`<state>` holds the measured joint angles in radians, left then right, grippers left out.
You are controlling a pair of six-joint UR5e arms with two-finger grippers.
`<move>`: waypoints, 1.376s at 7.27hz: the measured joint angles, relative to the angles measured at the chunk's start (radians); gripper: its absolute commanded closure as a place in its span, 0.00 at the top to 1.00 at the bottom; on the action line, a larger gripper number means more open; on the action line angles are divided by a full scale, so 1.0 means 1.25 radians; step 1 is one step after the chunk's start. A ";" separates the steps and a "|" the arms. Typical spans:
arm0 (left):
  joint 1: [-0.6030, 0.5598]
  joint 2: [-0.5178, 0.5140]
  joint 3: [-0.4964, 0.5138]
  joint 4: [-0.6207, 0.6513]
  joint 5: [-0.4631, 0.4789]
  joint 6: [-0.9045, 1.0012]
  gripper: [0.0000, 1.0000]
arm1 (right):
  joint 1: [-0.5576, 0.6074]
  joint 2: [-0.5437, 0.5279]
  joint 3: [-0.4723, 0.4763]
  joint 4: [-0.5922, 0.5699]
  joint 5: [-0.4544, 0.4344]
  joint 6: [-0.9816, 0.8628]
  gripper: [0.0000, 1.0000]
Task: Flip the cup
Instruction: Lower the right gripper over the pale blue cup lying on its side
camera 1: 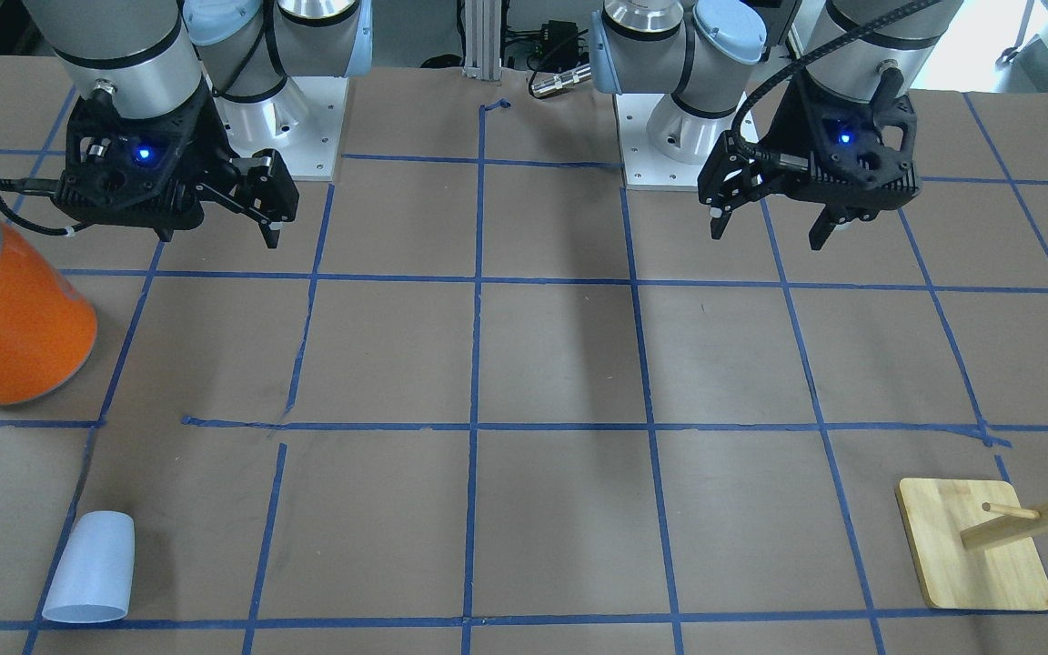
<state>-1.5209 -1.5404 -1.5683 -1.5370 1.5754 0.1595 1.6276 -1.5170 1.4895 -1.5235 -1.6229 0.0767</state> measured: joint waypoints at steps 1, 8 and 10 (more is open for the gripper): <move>0.000 0.000 0.000 0.000 0.000 0.000 1.00 | 0.000 0.001 -0.002 -0.005 0.001 0.001 1.00; 0.001 0.001 0.000 0.000 0.001 0.000 1.00 | -0.003 0.008 0.003 -0.058 -0.015 0.000 1.00; 0.001 0.000 0.000 0.000 0.001 0.000 1.00 | -0.030 0.020 0.006 -0.064 -0.012 -0.005 1.00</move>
<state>-1.5202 -1.5401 -1.5682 -1.5371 1.5769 0.1595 1.5895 -1.4922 1.4976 -1.6036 -1.6384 0.0705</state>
